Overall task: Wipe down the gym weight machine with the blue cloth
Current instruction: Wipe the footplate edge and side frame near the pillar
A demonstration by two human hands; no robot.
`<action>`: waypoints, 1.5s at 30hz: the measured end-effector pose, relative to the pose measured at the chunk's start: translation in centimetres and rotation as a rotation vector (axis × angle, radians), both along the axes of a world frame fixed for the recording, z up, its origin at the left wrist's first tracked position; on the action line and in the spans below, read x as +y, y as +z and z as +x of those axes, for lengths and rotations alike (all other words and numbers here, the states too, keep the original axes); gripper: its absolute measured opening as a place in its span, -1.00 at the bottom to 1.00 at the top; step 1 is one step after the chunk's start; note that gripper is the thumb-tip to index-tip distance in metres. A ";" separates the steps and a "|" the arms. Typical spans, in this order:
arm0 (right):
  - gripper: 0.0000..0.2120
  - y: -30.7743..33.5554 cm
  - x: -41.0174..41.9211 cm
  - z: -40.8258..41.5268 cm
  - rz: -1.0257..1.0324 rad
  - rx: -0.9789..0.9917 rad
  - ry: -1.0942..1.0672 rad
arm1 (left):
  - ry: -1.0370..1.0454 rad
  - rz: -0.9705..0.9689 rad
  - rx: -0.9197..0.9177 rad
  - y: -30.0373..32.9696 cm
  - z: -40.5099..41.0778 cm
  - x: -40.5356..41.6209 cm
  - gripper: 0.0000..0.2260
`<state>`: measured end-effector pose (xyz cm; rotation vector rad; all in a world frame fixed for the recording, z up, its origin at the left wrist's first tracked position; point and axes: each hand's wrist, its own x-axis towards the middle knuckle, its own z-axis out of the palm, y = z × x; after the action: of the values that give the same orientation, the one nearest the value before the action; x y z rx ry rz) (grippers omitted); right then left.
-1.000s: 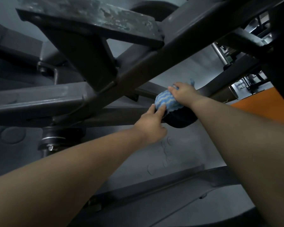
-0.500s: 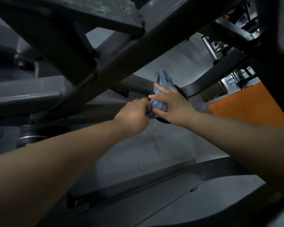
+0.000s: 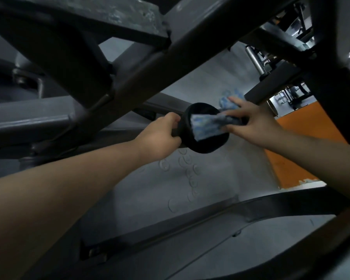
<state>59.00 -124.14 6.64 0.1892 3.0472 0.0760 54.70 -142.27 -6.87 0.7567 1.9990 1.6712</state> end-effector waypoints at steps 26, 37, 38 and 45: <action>-0.92 0.9 -3.9 -0.8 -0.425 -0.568 -0.241 | 0.238 0.464 -0.282 1.2 0.1 -0.4 -0.80; -0.76 1.2 -3.9 0.1 -0.315 -0.256 -0.192 | 0.251 0.397 -0.325 1.4 0.3 -0.1 -0.80; -0.77 1.3 -3.7 -0.5 -0.276 -0.217 -0.182 | 0.293 0.360 -0.282 1.2 -0.1 0.2 -0.80; -0.62 0.1 -0.4 -5.1 0.084 0.142 -0.133 | 0.111 -0.208 0.166 -0.7 -1.5 1.3 -0.44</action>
<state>53.94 -124.54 6.71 0.4208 3.1646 0.1898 53.21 -140.93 -7.54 0.7418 2.3248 1.4693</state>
